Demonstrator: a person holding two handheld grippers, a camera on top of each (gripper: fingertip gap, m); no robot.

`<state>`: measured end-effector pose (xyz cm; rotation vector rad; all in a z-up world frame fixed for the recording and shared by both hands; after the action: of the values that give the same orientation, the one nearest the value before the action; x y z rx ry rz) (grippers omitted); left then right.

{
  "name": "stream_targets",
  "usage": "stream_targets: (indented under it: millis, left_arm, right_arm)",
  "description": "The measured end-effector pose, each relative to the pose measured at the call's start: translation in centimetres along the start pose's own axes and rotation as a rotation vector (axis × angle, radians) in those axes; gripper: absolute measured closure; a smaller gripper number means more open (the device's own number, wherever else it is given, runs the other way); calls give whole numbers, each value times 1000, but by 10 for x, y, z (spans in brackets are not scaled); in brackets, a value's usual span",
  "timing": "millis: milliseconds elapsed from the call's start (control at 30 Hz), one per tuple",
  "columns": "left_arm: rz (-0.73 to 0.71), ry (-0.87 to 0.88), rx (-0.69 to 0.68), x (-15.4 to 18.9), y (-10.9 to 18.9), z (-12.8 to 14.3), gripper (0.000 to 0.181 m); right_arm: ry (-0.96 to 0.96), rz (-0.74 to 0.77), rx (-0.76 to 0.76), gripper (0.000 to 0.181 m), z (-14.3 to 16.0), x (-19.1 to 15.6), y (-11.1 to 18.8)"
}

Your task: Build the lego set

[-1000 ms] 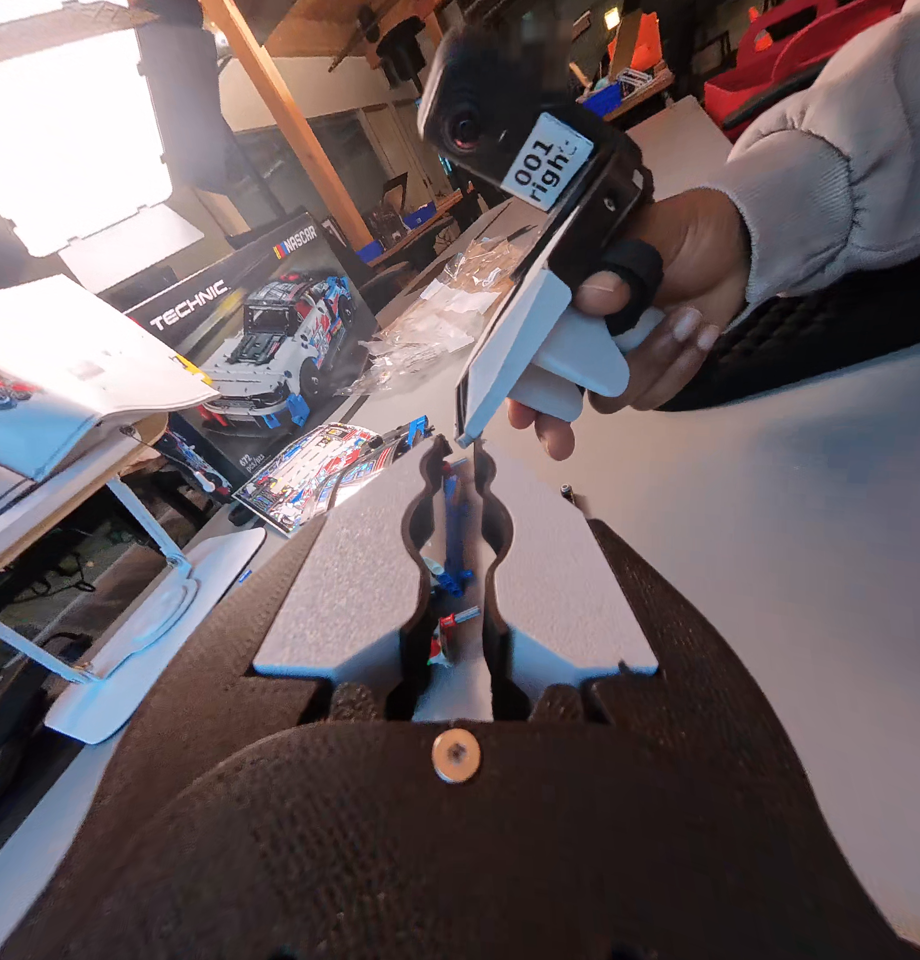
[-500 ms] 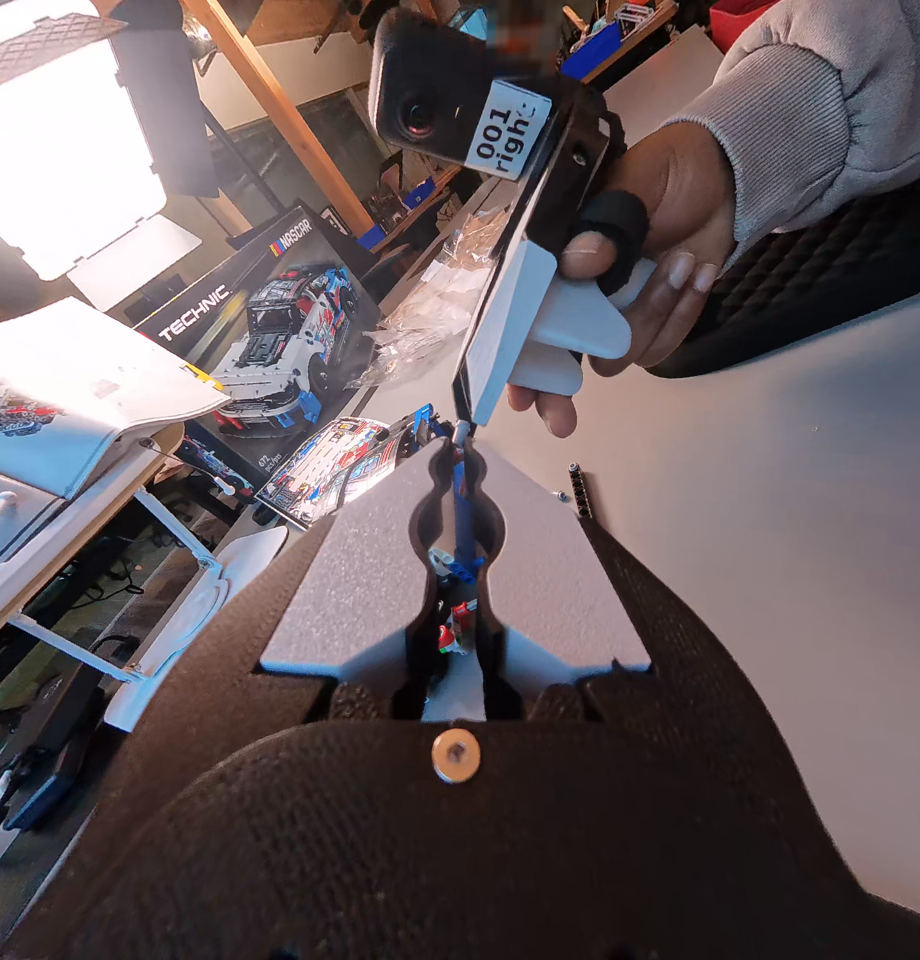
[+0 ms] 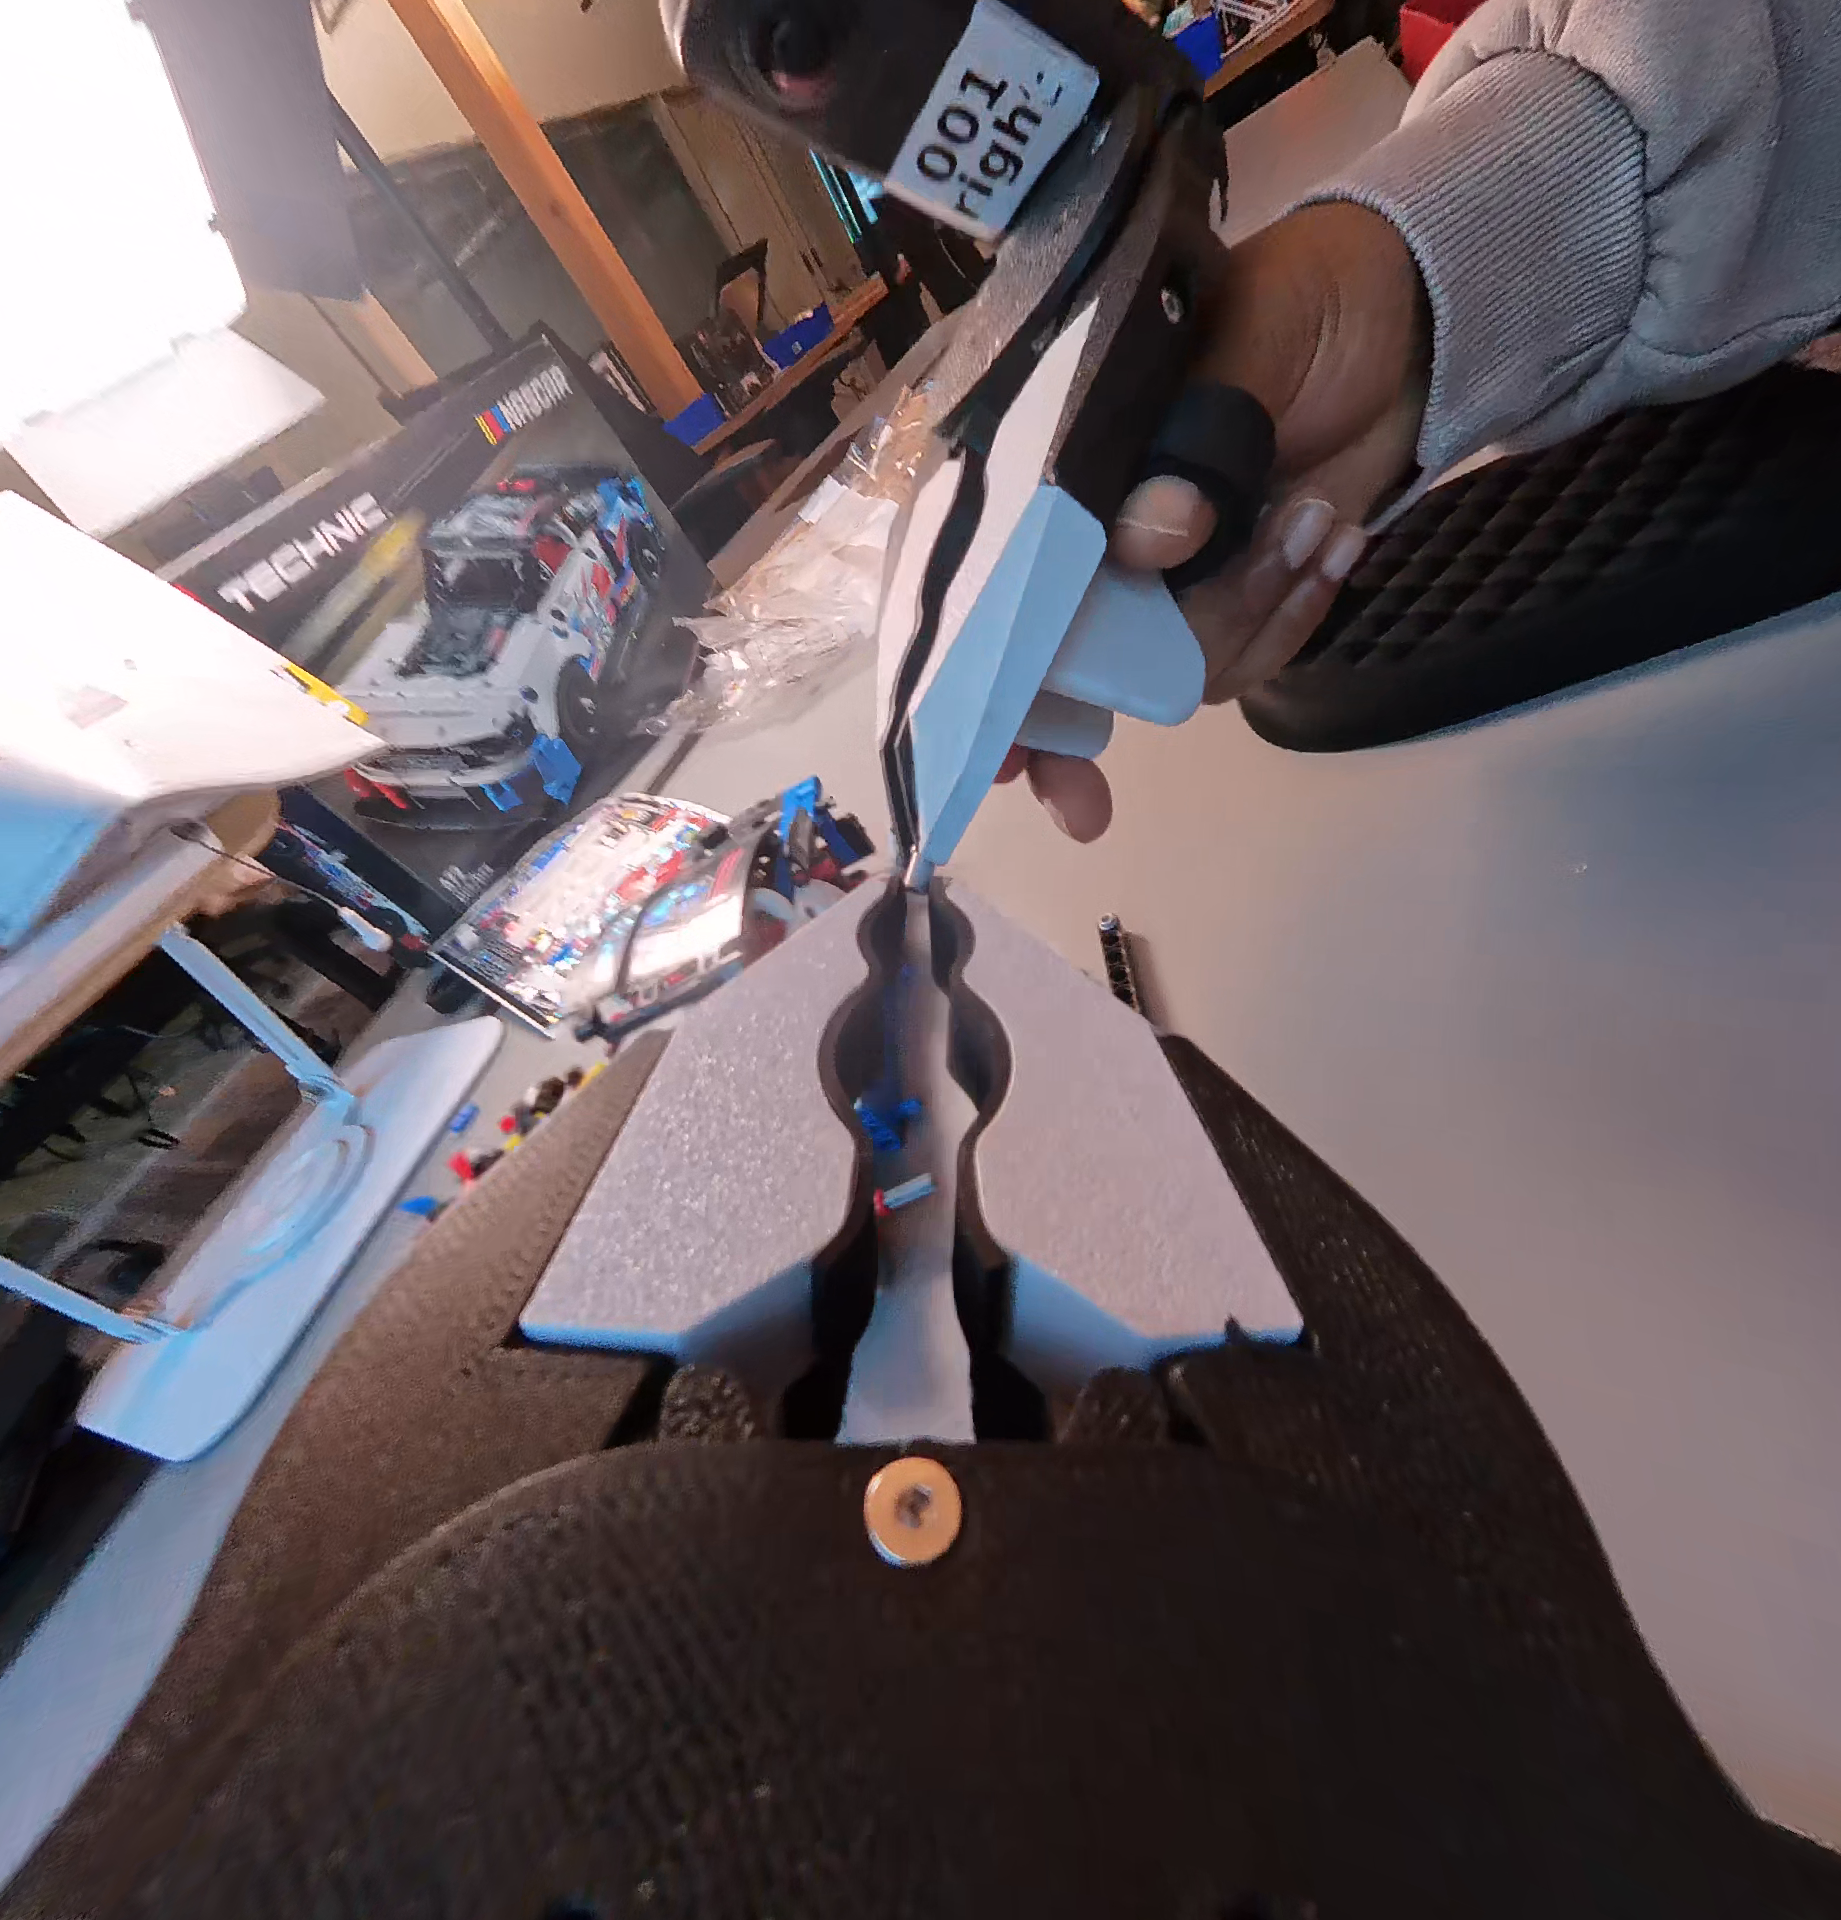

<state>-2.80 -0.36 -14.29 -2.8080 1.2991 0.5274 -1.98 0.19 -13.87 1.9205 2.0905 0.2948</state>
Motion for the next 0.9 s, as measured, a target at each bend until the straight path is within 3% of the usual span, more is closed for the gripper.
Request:
stream_targets:
  millis: [33, 100, 200, 267, 400, 567, 900]
  left_arm:
    - [10, 55, -30, -1, -3, 6, 175]
    - [64, 166, -144, 1, -9, 25, 152]
    - [226, 284, -291, 20, -14, 45, 151]
    - [314, 340, -421, 32, -16, 61, 150]
    - [347, 307, -557, 43, -20, 85, 155]
    - [308, 273, -562, 38, -23, 86, 174]
    - [294, 261, -552, 38, -24, 86, 175]
  right_arm:
    - [73, 22, -64, 178, 5, 5, 2]
    - [266, 6, -285, 178, 26, 11, 10]
    - [470, -77, -566, 178, 59, 13, 20]
    - [539, -138, -662, 179, 71, 10, 20]
    - [631, -211, -759, 178, 83, 9, 10]
    - [666, -256, -837, 178, 95, 10, 3]
    - [642, -282, -908, 178, 96, 12, 3]
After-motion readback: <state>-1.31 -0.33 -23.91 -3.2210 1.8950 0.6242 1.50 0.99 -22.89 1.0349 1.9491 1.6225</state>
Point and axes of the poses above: each gripper's, where its closed fingertips meet, y back along the fingers, z out of its underside, x = y × z across the jaws, the point moved 1 cm from there along y, back along the fingers, and after that the axes turned 12 degrees about y, right-handed, at the moved point
